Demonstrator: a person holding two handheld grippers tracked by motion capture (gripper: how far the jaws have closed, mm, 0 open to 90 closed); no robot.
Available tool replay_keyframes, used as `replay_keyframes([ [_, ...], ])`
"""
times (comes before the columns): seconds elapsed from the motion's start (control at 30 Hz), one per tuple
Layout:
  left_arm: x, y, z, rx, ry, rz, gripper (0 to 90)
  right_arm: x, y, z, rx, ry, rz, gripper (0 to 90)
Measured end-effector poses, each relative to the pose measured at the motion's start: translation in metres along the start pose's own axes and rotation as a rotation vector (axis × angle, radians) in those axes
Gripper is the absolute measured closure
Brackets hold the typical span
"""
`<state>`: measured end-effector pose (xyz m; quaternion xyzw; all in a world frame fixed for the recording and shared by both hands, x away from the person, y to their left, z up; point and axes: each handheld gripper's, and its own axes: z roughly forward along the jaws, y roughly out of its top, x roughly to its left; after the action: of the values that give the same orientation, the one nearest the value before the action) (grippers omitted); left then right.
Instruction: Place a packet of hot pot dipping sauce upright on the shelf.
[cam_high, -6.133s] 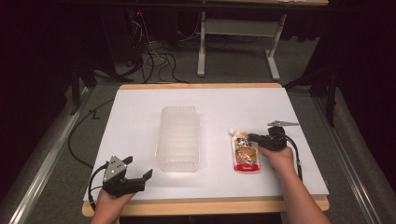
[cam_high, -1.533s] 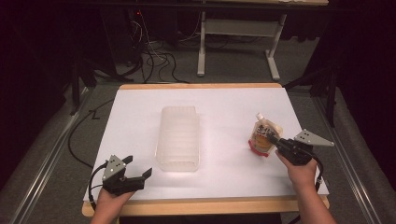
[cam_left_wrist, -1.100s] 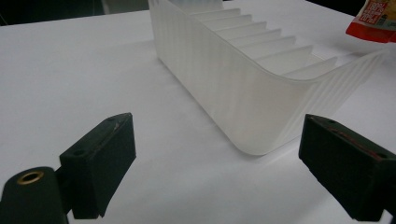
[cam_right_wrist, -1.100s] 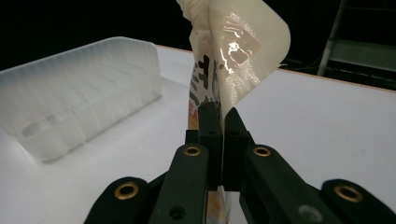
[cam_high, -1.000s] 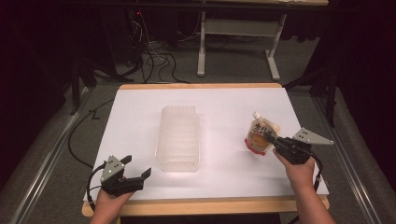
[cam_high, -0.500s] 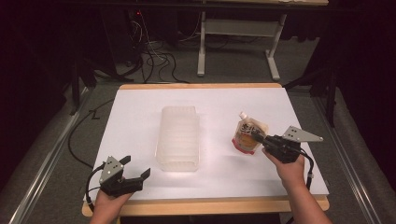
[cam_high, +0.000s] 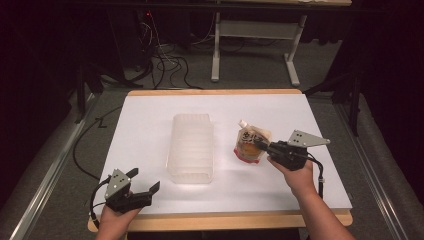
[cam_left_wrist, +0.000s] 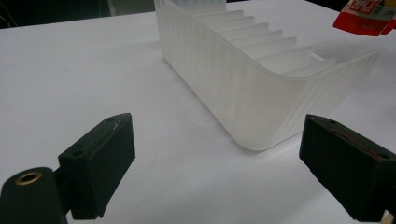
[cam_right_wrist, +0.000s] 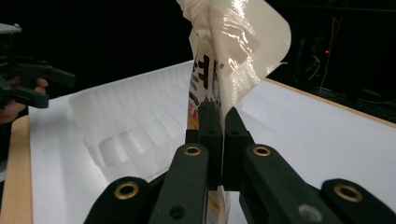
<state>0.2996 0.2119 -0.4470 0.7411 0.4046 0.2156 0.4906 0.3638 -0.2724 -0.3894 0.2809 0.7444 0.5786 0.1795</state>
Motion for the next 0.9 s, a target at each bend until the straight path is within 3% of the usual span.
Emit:
replay_keyframes([
  [0.33,-0.001,0.001,0.000,-0.004,-0.003,0.007,10.9,0.010,0.007,0.020,0.000,0.101,-0.020,90.0],
  [0.57,-0.001,0.001,0.000,-0.003,-0.008,0.007,10.9,0.027,0.014,0.031,-0.003,0.173,-0.028,90.0],
  [0.63,0.000,0.001,0.000,-0.004,-0.009,0.002,10.9,0.033,0.016,0.034,-0.004,0.213,-0.026,90.0],
  [0.9,0.000,0.001,-0.001,-0.004,-0.011,0.000,10.7,0.046,0.015,0.045,0.026,0.258,-0.040,90.0],
])
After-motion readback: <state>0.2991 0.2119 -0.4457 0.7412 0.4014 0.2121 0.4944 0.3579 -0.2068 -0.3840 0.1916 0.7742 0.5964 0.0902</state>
